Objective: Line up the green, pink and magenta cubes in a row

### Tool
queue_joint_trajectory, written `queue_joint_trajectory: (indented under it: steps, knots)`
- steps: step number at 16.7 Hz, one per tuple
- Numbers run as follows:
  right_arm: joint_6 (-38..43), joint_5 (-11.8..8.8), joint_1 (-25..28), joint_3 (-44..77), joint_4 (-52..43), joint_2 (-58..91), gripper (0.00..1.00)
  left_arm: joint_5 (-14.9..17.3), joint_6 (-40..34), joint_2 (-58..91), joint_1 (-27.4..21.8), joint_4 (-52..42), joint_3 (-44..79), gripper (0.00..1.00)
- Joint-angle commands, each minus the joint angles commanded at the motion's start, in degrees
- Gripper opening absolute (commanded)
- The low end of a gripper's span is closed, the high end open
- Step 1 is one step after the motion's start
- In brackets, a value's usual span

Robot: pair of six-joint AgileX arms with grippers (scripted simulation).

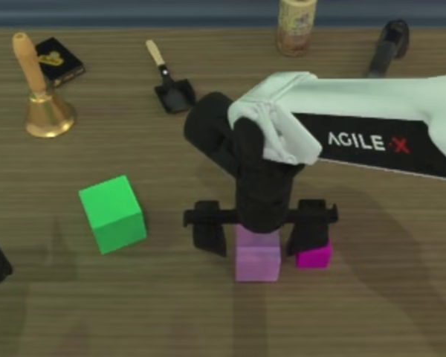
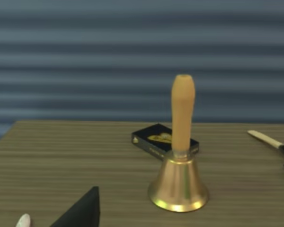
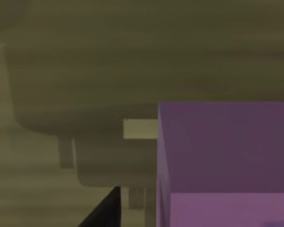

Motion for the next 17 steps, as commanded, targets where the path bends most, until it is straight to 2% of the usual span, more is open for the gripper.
queue_joint_trajectory:
  steps: [9, 14, 17]
  knots:
    - [0.1, 0.0, 0.0, 1.0, -1.0, -0.2, 1.0, 0.0, 0.0, 0.0, 0.0, 0.0, 0.0, 1.0]
    - [0.2, 0.0, 0.4, 8.1, -11.3, -2.6, 1.0, 0.0, 0.0, 0.0, 0.0, 0.0, 0.0, 1.0]
    - [0.0, 0.0, 0.5, 10.4, -14.1, -3.7, 1.0, 0.0, 0.0, 0.0, 0.0, 0.0, 0.0, 1.0]
